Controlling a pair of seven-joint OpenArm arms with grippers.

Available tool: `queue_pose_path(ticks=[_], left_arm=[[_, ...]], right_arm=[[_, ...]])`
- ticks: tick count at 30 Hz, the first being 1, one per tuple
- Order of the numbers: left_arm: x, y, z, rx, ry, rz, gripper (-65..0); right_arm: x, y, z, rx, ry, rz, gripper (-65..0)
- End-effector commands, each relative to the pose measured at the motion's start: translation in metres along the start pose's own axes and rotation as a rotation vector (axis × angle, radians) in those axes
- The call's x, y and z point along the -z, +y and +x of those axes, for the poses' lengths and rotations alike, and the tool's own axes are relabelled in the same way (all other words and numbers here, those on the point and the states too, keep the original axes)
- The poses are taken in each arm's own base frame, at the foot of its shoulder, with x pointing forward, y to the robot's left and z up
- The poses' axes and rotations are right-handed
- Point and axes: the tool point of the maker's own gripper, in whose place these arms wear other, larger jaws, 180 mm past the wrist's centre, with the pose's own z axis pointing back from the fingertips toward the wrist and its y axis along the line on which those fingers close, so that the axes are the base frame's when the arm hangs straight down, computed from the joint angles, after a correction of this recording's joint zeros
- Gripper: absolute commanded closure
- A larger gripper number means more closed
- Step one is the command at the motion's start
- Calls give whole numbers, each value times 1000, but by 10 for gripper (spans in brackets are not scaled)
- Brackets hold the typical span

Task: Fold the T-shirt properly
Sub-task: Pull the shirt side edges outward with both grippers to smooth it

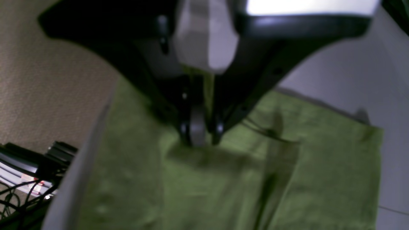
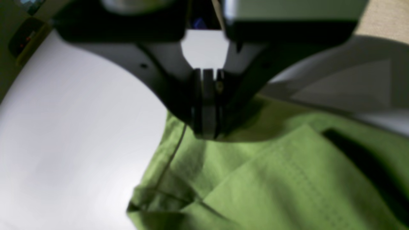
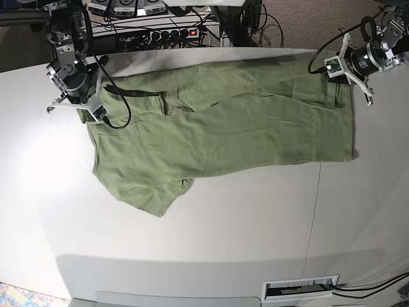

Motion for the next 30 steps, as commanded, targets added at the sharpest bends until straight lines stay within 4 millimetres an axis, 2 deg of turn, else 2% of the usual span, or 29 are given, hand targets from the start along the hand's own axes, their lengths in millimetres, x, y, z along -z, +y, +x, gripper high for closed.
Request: queue_pose_path(ticks=[1, 6, 9, 12, 17, 23, 30], left_arm=[[-4, -19, -16, 25, 67, -75, -65], [-6, -26, -20, 26, 79, -92, -65], [-7, -23, -24, 53, 94, -87, -65], [-8, -19, -23, 59, 87, -71, -65], [-8, -14, -21, 60, 84, -49, -65], [-9, -9, -7, 83, 63, -30, -65], [-16, 23, 15, 122, 91, 115, -65]], right_arm=[[-1, 1, -12, -14, 50, 11, 0], [-5, 8, -27, -37, 96, 22, 0], [-12, 8, -30, -64, 91, 14, 0], [-19, 6, -24, -77, 68, 2, 0], [-25, 1, -4, -74, -31, -18, 0], [-34, -22, 2, -31, -84, -78, 0], [-38, -28, 8, 46, -148, -47, 0]])
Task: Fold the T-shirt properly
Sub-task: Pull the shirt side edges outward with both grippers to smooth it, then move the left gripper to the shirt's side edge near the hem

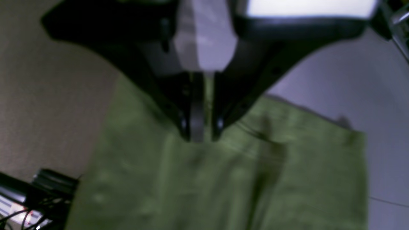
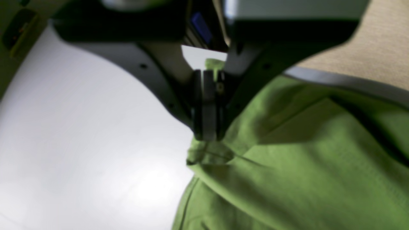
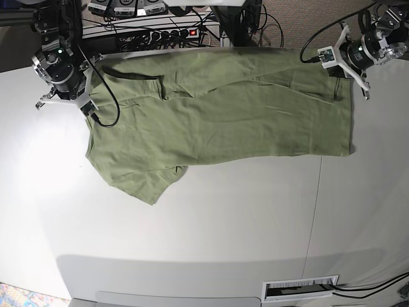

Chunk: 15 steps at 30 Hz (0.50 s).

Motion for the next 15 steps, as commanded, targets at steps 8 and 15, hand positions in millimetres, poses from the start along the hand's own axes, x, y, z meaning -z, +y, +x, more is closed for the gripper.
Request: queue_pose_path(ticks=[8, 15], left_arm=[[-6, 34, 24, 3, -65, 79, -65], [-6, 92, 34, -45, -136, 220, -65]], right_arm=[[-5, -11, 8, -7, -35, -33, 0], [-6, -12, 25, 0, -119, -31, 0]])
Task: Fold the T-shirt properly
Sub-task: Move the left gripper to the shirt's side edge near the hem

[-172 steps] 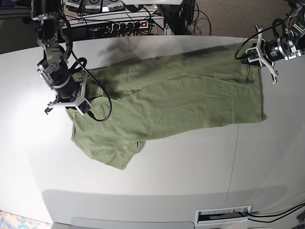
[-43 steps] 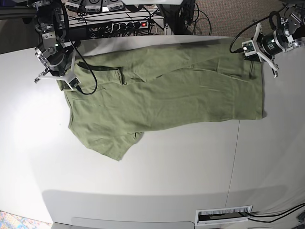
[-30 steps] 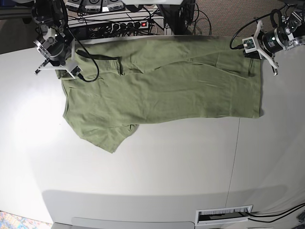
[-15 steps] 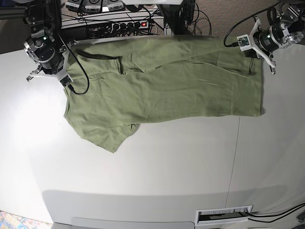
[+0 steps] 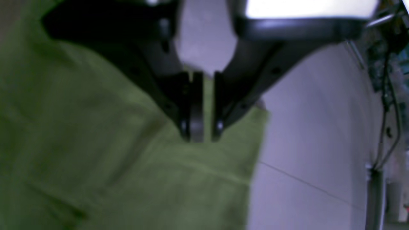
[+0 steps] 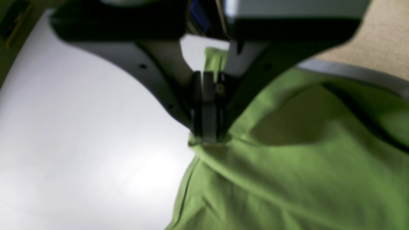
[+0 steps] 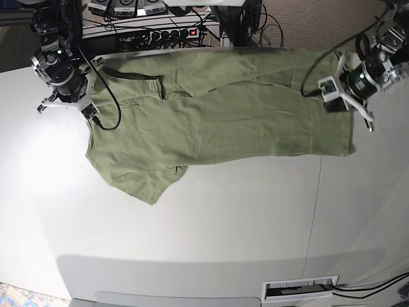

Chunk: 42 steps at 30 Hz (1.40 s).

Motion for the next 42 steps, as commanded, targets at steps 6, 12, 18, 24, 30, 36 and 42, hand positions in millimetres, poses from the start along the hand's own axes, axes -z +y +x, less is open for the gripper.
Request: queue_pose_path(ticks=[6, 12, 18, 24, 30, 36, 42], left_arm=[[13, 69, -20, -183, -40, 124, -66], [22, 98, -41, -373, -109, 104, -149], [39, 112, -55, -540, -156, 98, -175], [52, 108, -59, -652, -172, 60, -175], [52, 117, -76, -689, -130, 138, -178], [55, 111, -84, -706, -103, 139, -182], [66, 97, -77, -775, -122, 105, -194]], right_arm=[[-5, -19, 18, 7, -47, -49, -39], [-5, -23, 21, 9, -55, -57, -57], [-5, -23, 21, 9, -52, -57, -156], [-5, -23, 20, 9, -51, -57, -169], [-5, -23, 20, 9, -51, -57, -169], [-5, -23, 20, 9, -51, -57, -169], [-5, -23, 20, 9, -49, -57, -169]])
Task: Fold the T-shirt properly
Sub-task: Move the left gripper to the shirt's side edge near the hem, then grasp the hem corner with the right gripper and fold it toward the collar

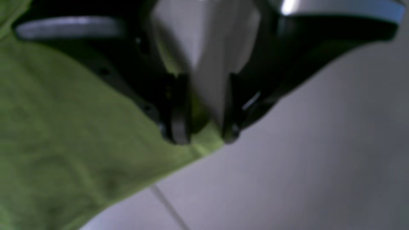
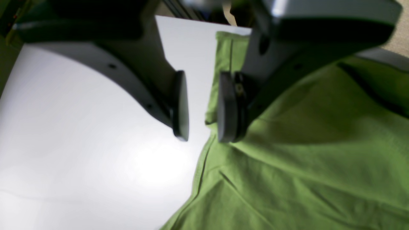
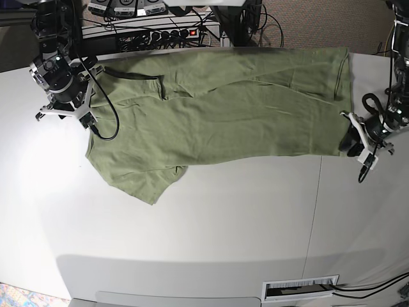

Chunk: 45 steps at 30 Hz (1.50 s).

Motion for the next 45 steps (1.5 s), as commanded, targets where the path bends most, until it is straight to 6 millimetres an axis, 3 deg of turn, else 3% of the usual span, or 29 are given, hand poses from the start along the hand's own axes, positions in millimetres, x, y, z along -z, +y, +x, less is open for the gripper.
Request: queue_pose_path(ticks=[1, 8, 12, 13, 18, 21, 24, 31, 34, 40, 45], left_arm=[[-4, 13, 18, 5, -46, 29, -194], [5, 0, 14, -21, -37, 7, -190], [5, 1, 16, -18, -43, 9, -29], [4, 1, 17, -17, -43, 9, 0], [4, 1, 18, -15, -47, 6, 0], [4, -14, 19, 4, -49, -76, 0], [2, -30, 22, 27, -55, -153, 0], [2, -32, 22, 22, -59, -158, 0], [2, -33, 22, 17, -62, -163, 0], [2, -36, 23, 19, -64, -178, 0], [2, -38, 22, 15, -66, -181, 0]], right_arm=[[-4, -11, 6, -6, -21, -30, -169], [-4, -11, 7, -6, -21, -30, -169], [-6, -15, 14, -6, -46, -42, -169], [-6, -18, 18, -4, -60, -49, -169], [-10, -48, 55, 65, -170, -157, -168], [-12, -72, 79, 155, -242, -252, -168], [5, -80, 87, 229, -251, -245, -168], [51, -92, 97, 381, -258, -153, -173], [60, -95, 113, 419, -292, -77, -174], [75, -95, 143, 483, -341, 73, -237], [92, -104, 155, 545, -341, 115, -237]])
